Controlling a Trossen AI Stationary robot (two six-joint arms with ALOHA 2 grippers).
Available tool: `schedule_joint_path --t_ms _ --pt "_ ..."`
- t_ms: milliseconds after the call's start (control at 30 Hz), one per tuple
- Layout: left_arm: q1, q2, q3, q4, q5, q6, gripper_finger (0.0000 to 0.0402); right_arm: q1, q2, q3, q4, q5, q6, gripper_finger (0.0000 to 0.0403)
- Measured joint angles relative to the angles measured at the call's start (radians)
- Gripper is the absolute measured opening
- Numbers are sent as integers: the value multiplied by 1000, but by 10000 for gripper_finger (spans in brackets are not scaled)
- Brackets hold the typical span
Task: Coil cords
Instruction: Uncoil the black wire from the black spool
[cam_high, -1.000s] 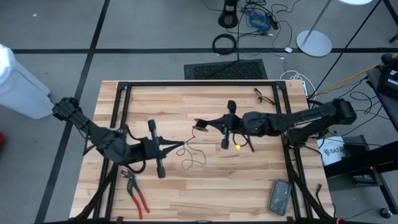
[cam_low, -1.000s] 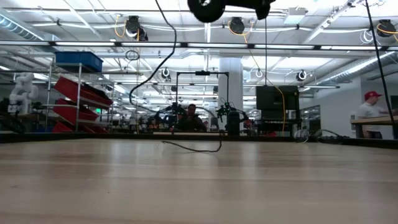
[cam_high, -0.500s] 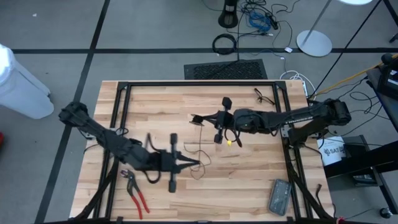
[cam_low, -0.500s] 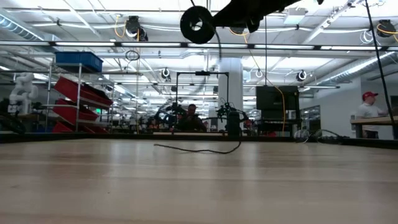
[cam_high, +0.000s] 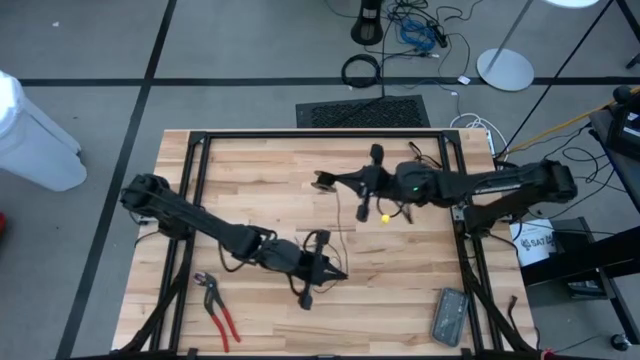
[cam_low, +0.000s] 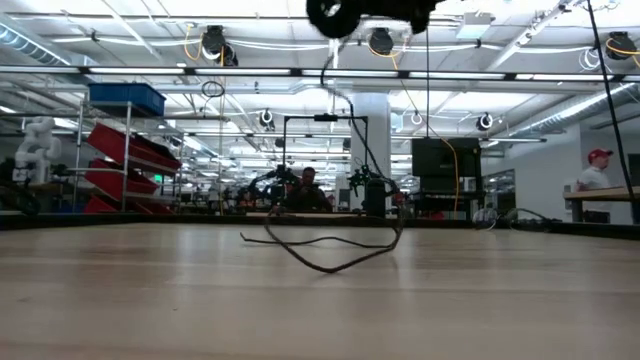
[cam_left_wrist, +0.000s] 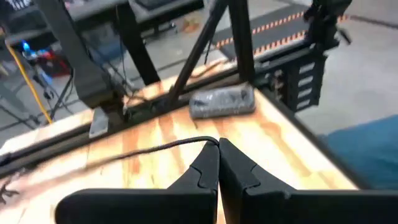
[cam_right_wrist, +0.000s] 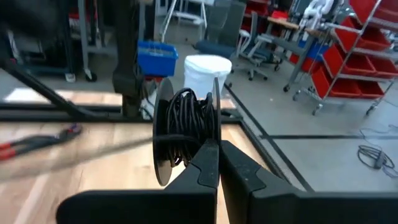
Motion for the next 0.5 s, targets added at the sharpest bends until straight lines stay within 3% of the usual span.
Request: schedule_joint_path --t_ms 233,500 --pt "43 17 0 -145 -2 -9 2 12 -147 0 -118 -87 75 0" --pt "47 13 0 -369 -140 -18 2 70 -262 0 -184 -95 114 0"
